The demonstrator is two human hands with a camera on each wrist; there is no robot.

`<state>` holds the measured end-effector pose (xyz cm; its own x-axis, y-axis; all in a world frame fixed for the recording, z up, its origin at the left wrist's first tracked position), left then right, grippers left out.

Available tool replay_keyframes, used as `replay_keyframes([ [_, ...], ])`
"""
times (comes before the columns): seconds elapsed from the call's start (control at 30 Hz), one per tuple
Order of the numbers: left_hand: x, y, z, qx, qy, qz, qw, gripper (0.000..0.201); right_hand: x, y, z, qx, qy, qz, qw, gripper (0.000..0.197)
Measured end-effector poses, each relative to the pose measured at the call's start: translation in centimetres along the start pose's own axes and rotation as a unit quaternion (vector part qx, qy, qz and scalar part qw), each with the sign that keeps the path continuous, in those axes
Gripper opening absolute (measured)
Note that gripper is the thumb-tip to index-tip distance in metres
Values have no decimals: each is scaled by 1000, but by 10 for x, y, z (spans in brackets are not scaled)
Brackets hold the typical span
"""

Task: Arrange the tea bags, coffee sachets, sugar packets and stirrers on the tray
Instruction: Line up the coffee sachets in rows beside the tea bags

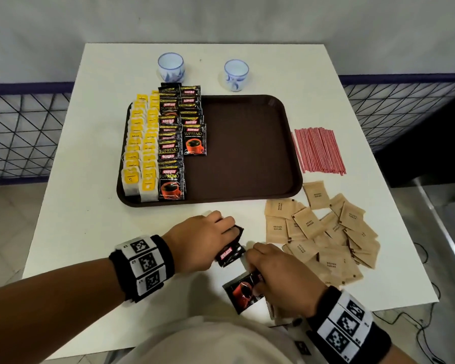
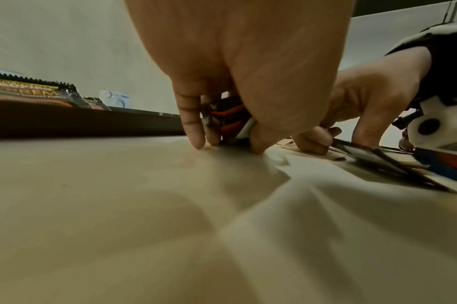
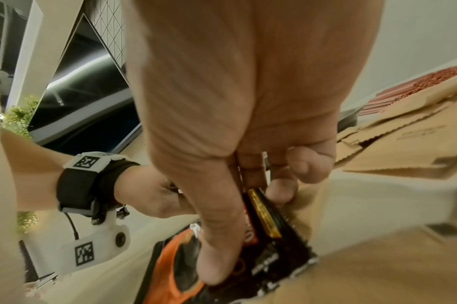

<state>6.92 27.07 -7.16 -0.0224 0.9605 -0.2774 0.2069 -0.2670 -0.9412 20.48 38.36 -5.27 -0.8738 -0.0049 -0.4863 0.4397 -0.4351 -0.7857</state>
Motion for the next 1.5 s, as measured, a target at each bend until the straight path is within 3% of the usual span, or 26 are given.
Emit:
replay_keyframes([
  [0.1,2,-3,-1,16,7,-32,999,50,-1,-5,-2,18,4,-4,1000,38],
  [0.2,4,-3,1,3,18,-46,999,56,0,-9,-7,52,6,1,999,26],
  [0.27,6,-7,4,-14,14,-51,998,49,-1,-12,-13,89,21,7,996,20],
  [0.4,3,-17,10,-176,-38,-45,983,59,-4,-28,-21,190,34,5,981,21],
  [0.47,-2,-26,15,-292,-76,-109,947,47,-4,-44,-21,252,33,-15,967,20],
  [0.53,-8,-31,19,-429,-111,-133,886,30,1,-61,-18,292,28,-36,955,18],
  [0.63,-18,-37,20,-683,-154,-69,711,29,23,-81,-11,304,17,-47,951,20],
  [0.67,-21,-40,19,-723,-148,-63,672,31,32,-86,-8,304,14,-53,951,18],
  [0.7,-26,-43,21,-739,-140,-71,655,32,42,-92,-5,300,14,-67,952,17],
  [0.73,-30,-44,25,-745,-137,-88,646,32,52,-97,-2,291,21,-83,953,18],
  [0.83,-43,-41,40,-720,-175,-132,659,31,78,-108,14,289,36,-120,949,24],
  [0.93,-55,-34,54,-723,-187,-140,651,28,99,-116,33,296,13,-151,943,21],
  [1.13,-76,-22,77,-747,-213,-188,601,34,130,-115,67,319,-35,-149,935,18],
  [1.2,-81,-19,84,-753,-226,-211,581,35,136,-114,69,362,-27,-171,916,16],
  [1.27,-86,-19,95,-763,-239,-241,550,37,141,-114,63,439,12,-191,878,12],
  [1.43,-87,-22,107,-772,-236,-293,512,35,141,-98,65,550,70,-87,828,14],
  [1.5,-84,-20,110,-774,-243,-307,498,35,143,-90,67,589,78,-92,799,18],
])
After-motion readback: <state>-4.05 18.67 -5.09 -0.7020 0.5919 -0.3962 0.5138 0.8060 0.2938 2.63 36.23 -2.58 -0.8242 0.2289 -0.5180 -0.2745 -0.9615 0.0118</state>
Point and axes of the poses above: each hand's wrist, its own x-axis towards the middle knuckle, its own y-axis out of the palm, z = x × y, the point moved 4 cm from there along x, towards the middle knuckle, and after that the axes turned 3 degrees about y, right-handed, at the moved point
